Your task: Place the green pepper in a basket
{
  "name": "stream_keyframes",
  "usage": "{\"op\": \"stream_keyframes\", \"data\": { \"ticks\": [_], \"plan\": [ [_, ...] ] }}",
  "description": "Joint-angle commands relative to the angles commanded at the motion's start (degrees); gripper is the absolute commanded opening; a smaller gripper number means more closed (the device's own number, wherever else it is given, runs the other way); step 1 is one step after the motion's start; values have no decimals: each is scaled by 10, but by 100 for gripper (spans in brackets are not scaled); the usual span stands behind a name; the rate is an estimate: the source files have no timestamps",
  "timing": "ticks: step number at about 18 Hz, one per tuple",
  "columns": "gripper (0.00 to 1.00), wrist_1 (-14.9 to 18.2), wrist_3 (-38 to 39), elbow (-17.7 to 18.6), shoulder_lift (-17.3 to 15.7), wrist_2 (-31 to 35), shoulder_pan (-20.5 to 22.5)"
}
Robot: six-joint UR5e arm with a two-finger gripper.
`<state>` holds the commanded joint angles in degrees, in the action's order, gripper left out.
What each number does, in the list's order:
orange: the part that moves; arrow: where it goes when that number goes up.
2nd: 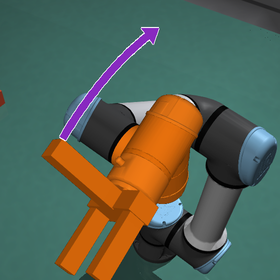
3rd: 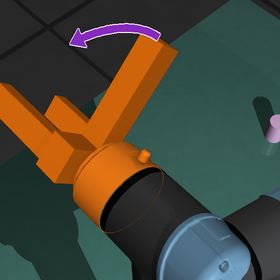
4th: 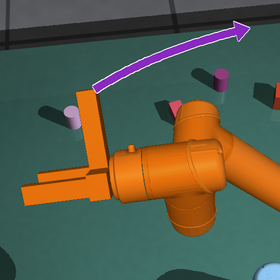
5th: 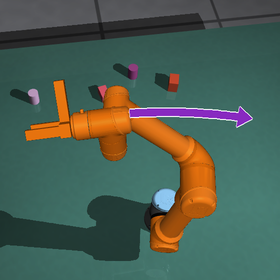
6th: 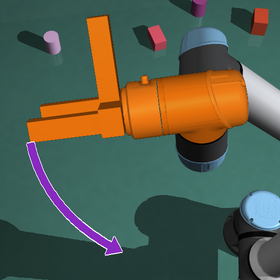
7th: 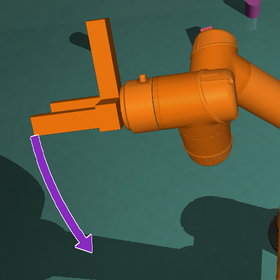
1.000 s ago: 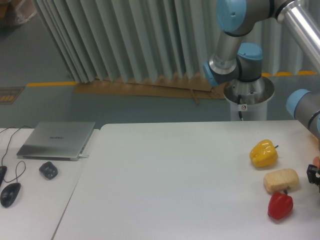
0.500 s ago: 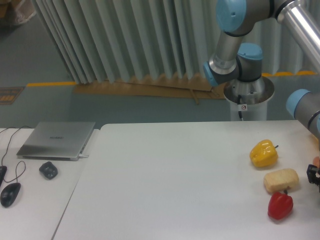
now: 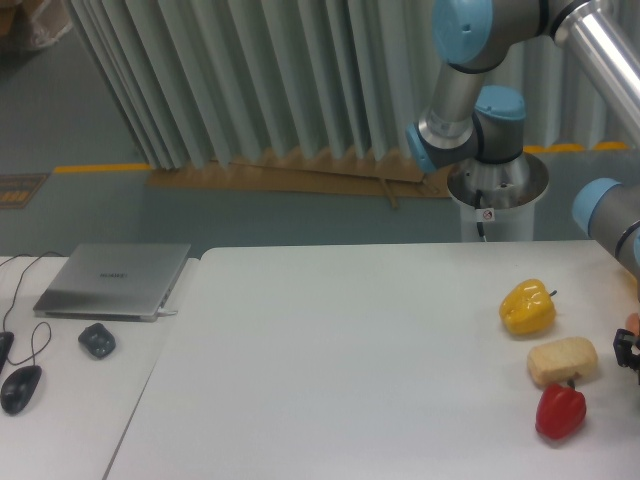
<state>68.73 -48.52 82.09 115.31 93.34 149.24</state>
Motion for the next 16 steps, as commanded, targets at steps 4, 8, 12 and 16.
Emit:
{"op": "stream_keyframes", "data": {
  "ticks": [4, 8, 12, 16],
  "plan": [
    [100, -4, 0, 0, 0, 0, 0],
    [100, -4, -1, 0, 3, 1, 0],
    [100, -4, -1, 1, 2, 0, -2],
    [100, -18, 0, -2, 1, 1, -2]
  ]
}}
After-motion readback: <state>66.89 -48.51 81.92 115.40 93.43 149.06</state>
